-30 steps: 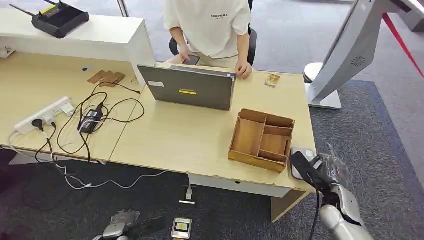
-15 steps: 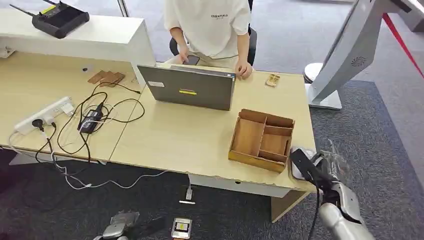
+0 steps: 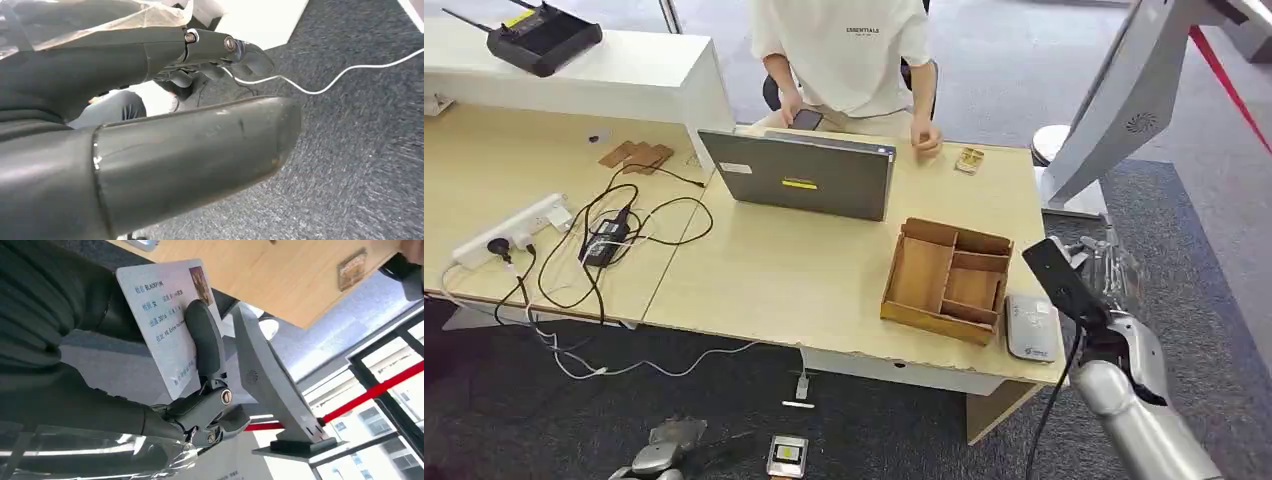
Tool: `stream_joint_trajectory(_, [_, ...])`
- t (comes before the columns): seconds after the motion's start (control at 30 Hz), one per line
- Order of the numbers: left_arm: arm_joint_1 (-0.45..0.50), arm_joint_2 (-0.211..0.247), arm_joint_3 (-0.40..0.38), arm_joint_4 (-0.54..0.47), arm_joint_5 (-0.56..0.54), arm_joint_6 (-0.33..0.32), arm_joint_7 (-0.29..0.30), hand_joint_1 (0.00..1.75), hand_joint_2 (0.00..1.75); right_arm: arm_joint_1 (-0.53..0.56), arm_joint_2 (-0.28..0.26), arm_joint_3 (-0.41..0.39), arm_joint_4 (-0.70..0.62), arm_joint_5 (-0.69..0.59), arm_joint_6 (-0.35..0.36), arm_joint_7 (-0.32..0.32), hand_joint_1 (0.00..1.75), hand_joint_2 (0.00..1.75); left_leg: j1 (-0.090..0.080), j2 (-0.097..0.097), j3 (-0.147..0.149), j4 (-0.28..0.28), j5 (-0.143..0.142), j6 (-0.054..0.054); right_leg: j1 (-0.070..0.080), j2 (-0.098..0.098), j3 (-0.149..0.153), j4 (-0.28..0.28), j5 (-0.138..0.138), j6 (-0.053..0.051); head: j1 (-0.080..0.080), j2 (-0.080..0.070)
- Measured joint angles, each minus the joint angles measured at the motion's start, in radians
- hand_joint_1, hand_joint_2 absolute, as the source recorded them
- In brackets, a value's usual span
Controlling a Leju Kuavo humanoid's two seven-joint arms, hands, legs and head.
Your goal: Pass the card to the sensor for recognition and then transmit it.
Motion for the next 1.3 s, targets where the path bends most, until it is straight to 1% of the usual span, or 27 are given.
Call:
stream_joint_trajectory(0.13, [-0.015,-0.007,0.0,0.001,-0.018,-0.018,-0.011,0.0,0.0,-0.055,0.005,0.014,-0.017,0.029,0.043,-0.001,1.75,1.75,0.0,0.0,0.0,0.0,0.0,0.0,0.0,0.0,0.0,0.0,0.0,0.0,0.0,0.0])
stream_joint_trajectory(0.23, [-0.027,-0.014,-0.002,0.003,-0.031,-0.029,-0.02,0.0,0.0,-0.104,0.016,0.033,-0.015,0.057,0.089,-0.005,1.75,1.75,0.0,0.0,-0.001,0.0,0.0,0.0,0.0,0.0,0.0,0.0,0.0,0.0,0.0,0.0])
stream_joint_trajectory(0.37, [-0.047,-0.026,-0.003,0.005,-0.043,-0.043,-0.026,0.0,0.0,-0.204,0.038,0.069,0.014,0.081,0.153,-0.03,1.75,1.75,0.0,-0.001,-0.001,0.0,0.0,0.0,0.0,0.0,-0.001,0.0,0.0,0.0,0.0,0.0])
stream_joint_trajectory(0.47, [-0.053,-0.032,-0.005,0.007,-0.047,-0.044,-0.027,0.0,0.0,-0.274,0.059,0.1,0.047,0.094,0.181,-0.045,1.75,1.75,0.0,0.0,-0.001,0.0,0.0,0.0,0.0,0.0,-0.001,0.001,0.0,0.0,0.0,0.0])
stream_joint_trajectory(0.53, [-0.057,-0.037,-0.005,0.008,-0.048,-0.046,-0.027,0.0,0.0,-0.308,0.074,0.117,0.073,0.104,0.192,-0.054,1.75,1.75,0.0,-0.001,-0.001,0.0,0.0,0.0,0.0,0.0,-0.001,0.001,0.0,0.0,0.0,0.0])
stream_joint_trajectory(0.63, [-0.065,-0.044,-0.01,0.011,-0.055,-0.053,-0.027,0.0,0.0,-0.37,0.11,0.154,0.139,0.123,0.203,-0.072,1.75,1.75,0.0,-0.001,-0.002,0.0,0.0,0.0,0.0,0.0,-0.001,0.001,0.0,0.0,0.0,0.0])
stream_joint_trajectory(0.67, [-0.066,-0.044,-0.01,0.012,-0.055,-0.053,-0.027,0.0,0.0,-0.382,0.113,0.157,0.145,0.124,0.204,-0.074,1.75,1.75,0.0,-0.001,-0.002,0.0,0.0,0.0,0.0,0.0,-0.002,0.001,0.0,0.0,0.0,0.0])
stream_joint_trajectory(0.7, [-0.068,-0.047,-0.012,0.013,-0.057,-0.055,-0.027,0.0,0.0,-0.401,0.135,0.172,0.182,0.13,0.207,-0.08,1.75,1.75,0.0,-0.001,-0.002,0.0,0.0,0.0,0.0,0.0,-0.002,0.001,0.0,0.0,0.0,0.0])
stream_joint_trajectory(0.87, [-0.072,-0.053,-0.015,0.018,-0.054,-0.054,-0.027,0.0,0.0,-0.459,0.193,0.209,0.289,0.142,0.198,-0.109,1.75,1.75,0.0,-0.001,-0.002,0.0,0.0,0.0,0.0,0.0,-0.002,0.001,0.0,0.0,0.0,0.0])
stream_joint_trajectory(0.9, [-0.072,-0.053,-0.016,0.018,-0.052,-0.053,-0.027,0.0,0.0,-0.466,0.203,0.213,0.307,0.142,0.192,-0.116,1.69,1.75,0.0,-0.001,-0.003,0.0,0.0,0.0,0.001,0.0,-0.002,0.001,0.0,0.0,0.0,0.0])
stream_joint_trajectory(0.93, [-0.071,-0.053,-0.016,0.019,-0.049,-0.05,-0.027,0.0,0.0,-0.473,0.215,0.218,0.327,0.142,0.187,-0.121,1.57,1.75,0.0,-0.001,-0.003,0.0,0.0,0.0,0.001,0.0,-0.002,0.001,0.0,0.0,0.0,0.0])
stream_joint_trajectory(0.97, [-0.07,-0.053,-0.016,0.019,-0.046,-0.048,-0.026,0.0,0.0,-0.479,0.225,0.223,0.348,0.142,0.182,-0.124,0.86,1.75,0.0,-0.001,-0.003,0.0,0.0,0.0,0.001,0.0,-0.002,0.001,0.0,0.0,0.0,0.0])
stream_joint_trajectory(1.0, [-0.07,-0.053,-0.017,0.02,-0.045,-0.045,-0.026,0.0,0.0,-0.484,0.235,0.227,0.362,0.143,0.177,-0.126,0.37,1.75,0.0,-0.001,-0.003,0.0,0.0,0.0,0.001,0.0,-0.002,0.001,0.0,0.0,0.0,0.0])
stream_joint_trajectory(1.1, [-0.066,-0.052,-0.017,0.021,-0.042,-0.041,-0.024,0.0,0.0,-0.495,0.259,0.236,0.407,0.148,0.162,-0.127,0.03,1.75,0.0,-0.001,-0.003,0.0,0.0,0.0,0.001,0.0,-0.002,0.001,0.0,0.0,0.0,0.0])
stream_joint_trajectory(1.2, [-0.062,-0.051,-0.018,0.022,-0.042,-0.039,-0.023,0.0,0.0,-0.496,0.275,0.246,0.445,0.153,0.152,-0.129,0.0,1.75,0.0,-0.001,-0.003,0.0,0.0,0.0,0.001,0.0,-0.002,0.001,0.0,0.0,0.0,0.0])
stream_joint_trajectory(1.3, [-0.059,-0.05,-0.018,0.023,-0.042,-0.039,-0.023,0.0,0.0,-0.496,0.283,0.253,0.476,0.156,0.138,-0.131,0.0,1.75,0.0,-0.001,-0.003,0.0,0.0,0.0,0.001,0.0,-0.002,0.001,0.0,0.0,0.0,0.0])
